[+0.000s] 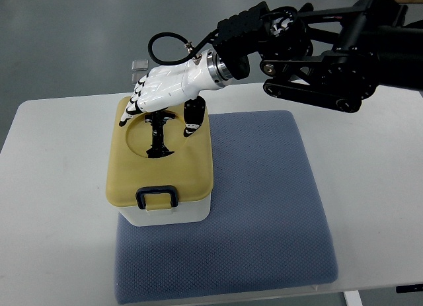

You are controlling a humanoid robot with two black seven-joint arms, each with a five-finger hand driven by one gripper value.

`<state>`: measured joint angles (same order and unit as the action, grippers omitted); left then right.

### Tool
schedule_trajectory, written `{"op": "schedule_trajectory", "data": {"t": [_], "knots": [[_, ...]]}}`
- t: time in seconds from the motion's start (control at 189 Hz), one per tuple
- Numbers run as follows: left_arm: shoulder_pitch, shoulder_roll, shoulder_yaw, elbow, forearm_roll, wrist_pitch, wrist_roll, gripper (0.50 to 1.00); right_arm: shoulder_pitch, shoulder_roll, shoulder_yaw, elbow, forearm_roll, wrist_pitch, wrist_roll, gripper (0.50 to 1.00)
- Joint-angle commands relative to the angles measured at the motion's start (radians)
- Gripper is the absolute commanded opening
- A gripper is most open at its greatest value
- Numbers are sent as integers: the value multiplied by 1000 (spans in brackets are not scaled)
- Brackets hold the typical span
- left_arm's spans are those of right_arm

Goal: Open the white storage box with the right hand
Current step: 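Lower the right hand and close its fingers around the black lid handle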

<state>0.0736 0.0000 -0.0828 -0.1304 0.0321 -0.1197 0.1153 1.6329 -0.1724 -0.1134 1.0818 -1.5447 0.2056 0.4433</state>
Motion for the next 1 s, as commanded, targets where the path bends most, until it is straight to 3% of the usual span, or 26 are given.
{"op": "schedule_trajectory", "data": {"t": [0.0, 0.212, 0.397, 0.476, 0.54, 0.619, 0.82, 0.995], "knots": [[0, 0, 0, 0, 0, 0, 0, 1000, -4, 13, -2, -10, 0, -14, 0, 932], [0, 0, 0, 0, 0, 0, 0, 1000, -19, 19, 0, -31, 0, -17, 0, 926], [0, 0, 0, 0, 0, 0, 0, 1000, -28, 21, 0, -46, 0, -45, 0, 883], [0, 0, 0, 0, 0, 0, 0, 1000, -36, 24, 0, -49, 0, -46, -2, 830], [0, 0, 0, 0, 0, 0, 0, 1000, -41, 36, 0, -59, 0, -48, -2, 817], [0, 0, 0, 0, -1, 0, 0, 1000, -45, 42, 0, -66, 0, -48, -2, 752], [0, 0, 0, 0, 0, 0, 0, 1000, -48, 39, 1, -68, 0, -69, -2, 505], [0, 0, 0, 0, 0, 0, 0, 1000, -48, 41, 8, -68, 1, -114, -2, 500]]}}
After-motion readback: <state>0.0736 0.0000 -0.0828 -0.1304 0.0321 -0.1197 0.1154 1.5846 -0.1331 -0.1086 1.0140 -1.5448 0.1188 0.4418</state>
